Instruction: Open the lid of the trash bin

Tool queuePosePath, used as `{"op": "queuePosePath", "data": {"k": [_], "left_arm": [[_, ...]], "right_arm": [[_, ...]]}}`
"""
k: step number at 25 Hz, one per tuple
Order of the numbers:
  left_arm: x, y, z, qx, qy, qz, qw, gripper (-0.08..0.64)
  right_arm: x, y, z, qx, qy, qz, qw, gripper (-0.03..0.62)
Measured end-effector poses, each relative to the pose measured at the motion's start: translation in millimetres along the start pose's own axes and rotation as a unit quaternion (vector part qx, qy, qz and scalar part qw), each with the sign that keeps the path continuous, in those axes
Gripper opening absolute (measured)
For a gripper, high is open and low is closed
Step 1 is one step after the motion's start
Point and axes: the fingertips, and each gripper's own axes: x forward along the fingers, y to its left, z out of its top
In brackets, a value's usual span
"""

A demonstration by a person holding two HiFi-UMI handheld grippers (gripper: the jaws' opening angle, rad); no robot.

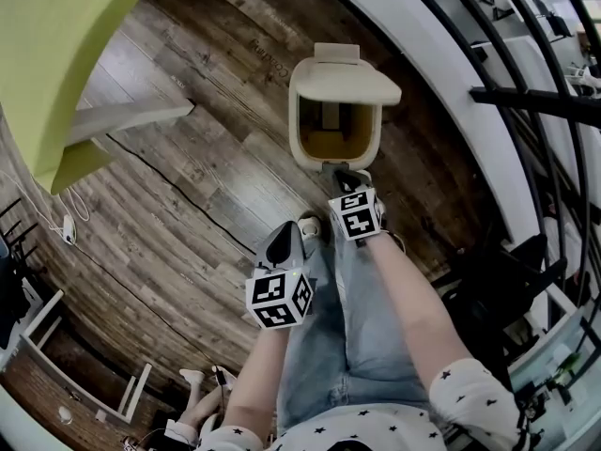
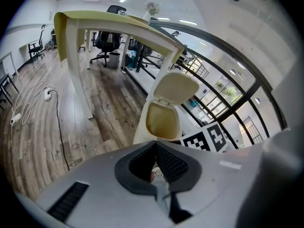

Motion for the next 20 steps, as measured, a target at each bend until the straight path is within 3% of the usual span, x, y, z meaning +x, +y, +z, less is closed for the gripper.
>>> {"op": "queuePosePath", "data": {"k": [4, 12, 16, 20], "left_arm": [[0, -2, -1, 0.002, 0.003, -0.006, 1.0000, 0.012], [-11, 2, 4, 0.007, -0.002, -0.005, 1.0000, 0.012], [-21, 4, 10, 0.013, -0.008, -0.003, 0.9999, 0.012], [-33, 2, 15, 0.016, -0.017, -0.004, 0.9997, 0.012]], "right_arm": [[0, 1, 2, -0.020, 0.001, 0.009, 1.000, -0.006], [-2, -1, 5, -0.027, 0.001, -0.013, 1.000, -0.006], [-10, 9, 1, -0.018, 0.027, 0.012, 0.999, -0.006], [-28, 25, 7, -0.043, 0.015, 0.021, 0.999, -0.006]]}}
